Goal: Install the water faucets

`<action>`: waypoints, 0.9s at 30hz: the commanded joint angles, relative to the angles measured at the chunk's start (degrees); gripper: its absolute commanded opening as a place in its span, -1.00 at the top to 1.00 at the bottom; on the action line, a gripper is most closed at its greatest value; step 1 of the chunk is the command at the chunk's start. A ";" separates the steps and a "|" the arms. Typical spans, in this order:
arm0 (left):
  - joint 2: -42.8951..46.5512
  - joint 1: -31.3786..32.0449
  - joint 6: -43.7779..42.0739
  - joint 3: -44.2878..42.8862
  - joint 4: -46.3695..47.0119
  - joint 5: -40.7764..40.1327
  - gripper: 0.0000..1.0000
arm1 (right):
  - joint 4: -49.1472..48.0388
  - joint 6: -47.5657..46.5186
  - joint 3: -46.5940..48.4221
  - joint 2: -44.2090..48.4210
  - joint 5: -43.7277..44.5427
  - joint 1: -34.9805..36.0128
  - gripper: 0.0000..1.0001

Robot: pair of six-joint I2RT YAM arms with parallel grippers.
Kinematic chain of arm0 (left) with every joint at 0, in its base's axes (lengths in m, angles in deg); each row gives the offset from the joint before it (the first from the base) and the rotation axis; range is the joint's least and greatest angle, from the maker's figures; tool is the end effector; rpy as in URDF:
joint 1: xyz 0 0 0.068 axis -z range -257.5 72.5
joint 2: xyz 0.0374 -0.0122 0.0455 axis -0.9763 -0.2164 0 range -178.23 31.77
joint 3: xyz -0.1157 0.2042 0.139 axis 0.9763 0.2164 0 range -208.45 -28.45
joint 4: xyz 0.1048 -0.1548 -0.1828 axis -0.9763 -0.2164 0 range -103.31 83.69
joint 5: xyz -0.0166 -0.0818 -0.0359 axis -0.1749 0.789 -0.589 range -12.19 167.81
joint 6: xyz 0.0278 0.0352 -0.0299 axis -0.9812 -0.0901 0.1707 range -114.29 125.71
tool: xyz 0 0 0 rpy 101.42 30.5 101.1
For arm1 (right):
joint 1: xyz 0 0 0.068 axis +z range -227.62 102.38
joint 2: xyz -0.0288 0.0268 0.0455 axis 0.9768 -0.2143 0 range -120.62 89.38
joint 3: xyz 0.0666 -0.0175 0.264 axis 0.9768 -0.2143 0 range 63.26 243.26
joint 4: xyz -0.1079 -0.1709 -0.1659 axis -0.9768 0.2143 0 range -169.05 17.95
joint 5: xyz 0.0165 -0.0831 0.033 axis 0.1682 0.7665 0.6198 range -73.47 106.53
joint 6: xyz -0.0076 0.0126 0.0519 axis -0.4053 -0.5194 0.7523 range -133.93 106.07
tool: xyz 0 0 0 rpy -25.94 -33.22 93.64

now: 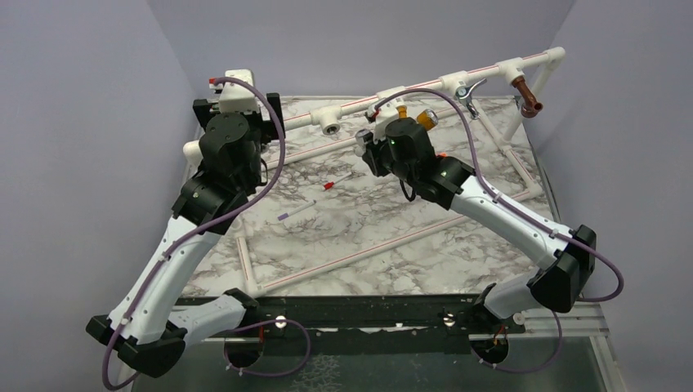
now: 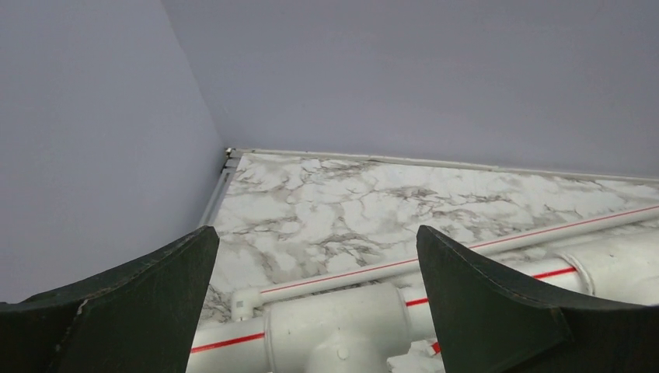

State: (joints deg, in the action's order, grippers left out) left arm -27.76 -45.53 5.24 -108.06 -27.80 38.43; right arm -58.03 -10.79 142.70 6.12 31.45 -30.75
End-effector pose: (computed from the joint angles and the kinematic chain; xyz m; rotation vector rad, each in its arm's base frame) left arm 0.1791 -0.0851 0.4790 -0.0840 1.5889 0.1195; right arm 0.2363 0.2388 0.3736 -0.5881 1.9132 0.3021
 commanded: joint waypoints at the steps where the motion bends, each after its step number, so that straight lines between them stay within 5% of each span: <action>1: -2.04 -1.52 -4.27 -3.73 4.80 -5.27 -0.98 | -2.25 0.74 0.17 0.48 2.66 -0.76 0.99; 27: -9.35 -14.82 5.14 -4.08 -2.11 2.57 -0.98 | -0.55 4.11 -10.01 10.79 4.73 -9.77 0.99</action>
State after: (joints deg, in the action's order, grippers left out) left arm -37.59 -59.57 7.43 -112.41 -27.76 38.02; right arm -58.56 -9.42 133.68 13.57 33.57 -37.33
